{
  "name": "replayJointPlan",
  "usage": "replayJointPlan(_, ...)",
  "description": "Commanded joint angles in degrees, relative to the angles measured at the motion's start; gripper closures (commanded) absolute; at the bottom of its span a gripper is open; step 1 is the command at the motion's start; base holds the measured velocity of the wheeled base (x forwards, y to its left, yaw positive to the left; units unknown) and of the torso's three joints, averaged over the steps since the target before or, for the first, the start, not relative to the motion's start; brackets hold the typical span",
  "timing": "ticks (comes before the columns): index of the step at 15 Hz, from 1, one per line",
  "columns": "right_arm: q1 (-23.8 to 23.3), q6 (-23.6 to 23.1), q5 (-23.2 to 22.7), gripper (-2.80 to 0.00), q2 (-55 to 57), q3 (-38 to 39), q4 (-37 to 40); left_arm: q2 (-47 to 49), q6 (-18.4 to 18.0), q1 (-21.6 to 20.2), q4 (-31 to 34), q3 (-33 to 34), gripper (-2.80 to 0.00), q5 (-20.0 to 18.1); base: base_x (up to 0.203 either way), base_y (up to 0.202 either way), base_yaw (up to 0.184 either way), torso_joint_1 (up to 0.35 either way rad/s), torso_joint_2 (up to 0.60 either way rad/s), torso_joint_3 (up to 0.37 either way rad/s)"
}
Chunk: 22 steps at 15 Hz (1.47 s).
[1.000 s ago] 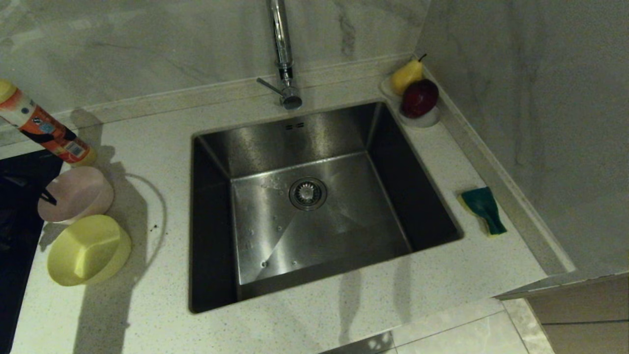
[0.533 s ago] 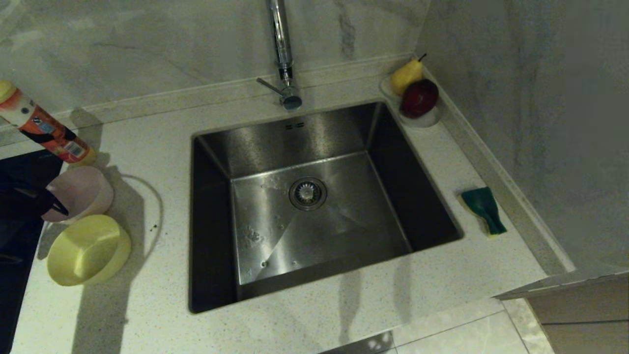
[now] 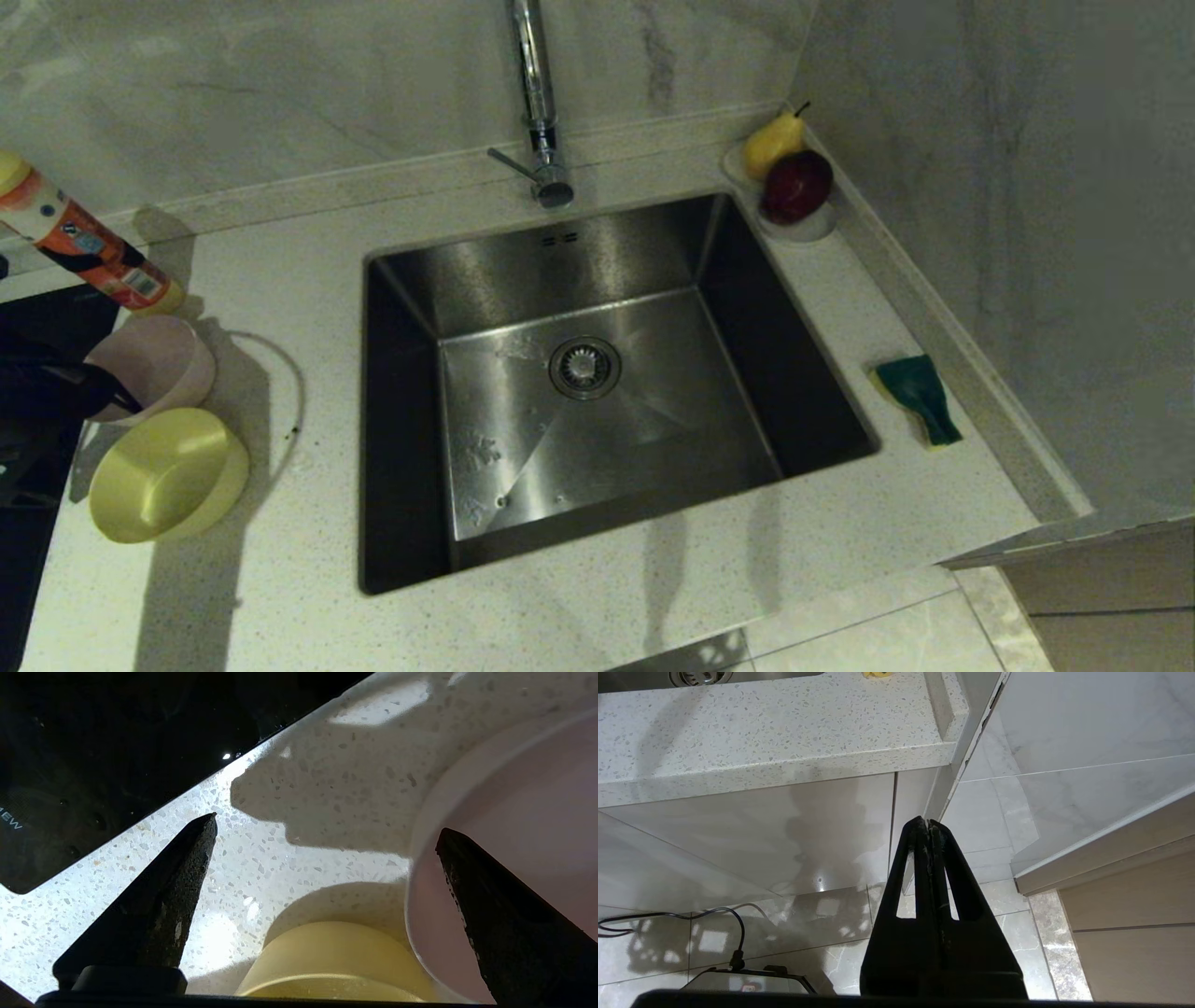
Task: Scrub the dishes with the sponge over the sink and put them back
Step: Place the bowl on the bowl
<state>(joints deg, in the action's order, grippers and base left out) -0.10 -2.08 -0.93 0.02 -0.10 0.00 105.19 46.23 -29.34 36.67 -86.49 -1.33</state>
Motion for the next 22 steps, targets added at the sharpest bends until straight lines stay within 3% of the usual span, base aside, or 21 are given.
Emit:
replayJointPlan(1,0.0,0.0,0.0,0.0,0.1,0.0,0.0,0.9,0.3,0.0,-0.5,0.1,-2.8,0.1,0.0,0.0,0.0,0.0,0.0,0.0)
replayJointPlan(2,0.0,0.0,0.0,0.0,0.1,0.0,0.0,1.2,0.3,0.0,-0.7,0.1,-2.8,0.1,0.0,0.0,0.0,0.0,0.0,0.0)
replayJointPlan(3,0.0,0.0,0.0,0.0,0.1,0.0,0.0,1.3,0.5,0.0,-0.7,-0.1,0.0,0.1,0.0,0.0,0.0,0.0,0.0,0.0)
replayJointPlan(16,0.0,0.0,0.0,0.0,0.1,0.0,0.0,0.7,1.0,-1.4,-2.7,-4.3,0.0,1.3,0.0,0.0,0.0,0.0,0.0,0.0)
replayJointPlan(22,0.0,0.0,0.0,0.0,0.1,0.0,0.0,-7.3,-1.2,-1.7,-1.0,-8.5,0.0,1.3,0.0,0.0,0.0,0.0,0.0,0.0)
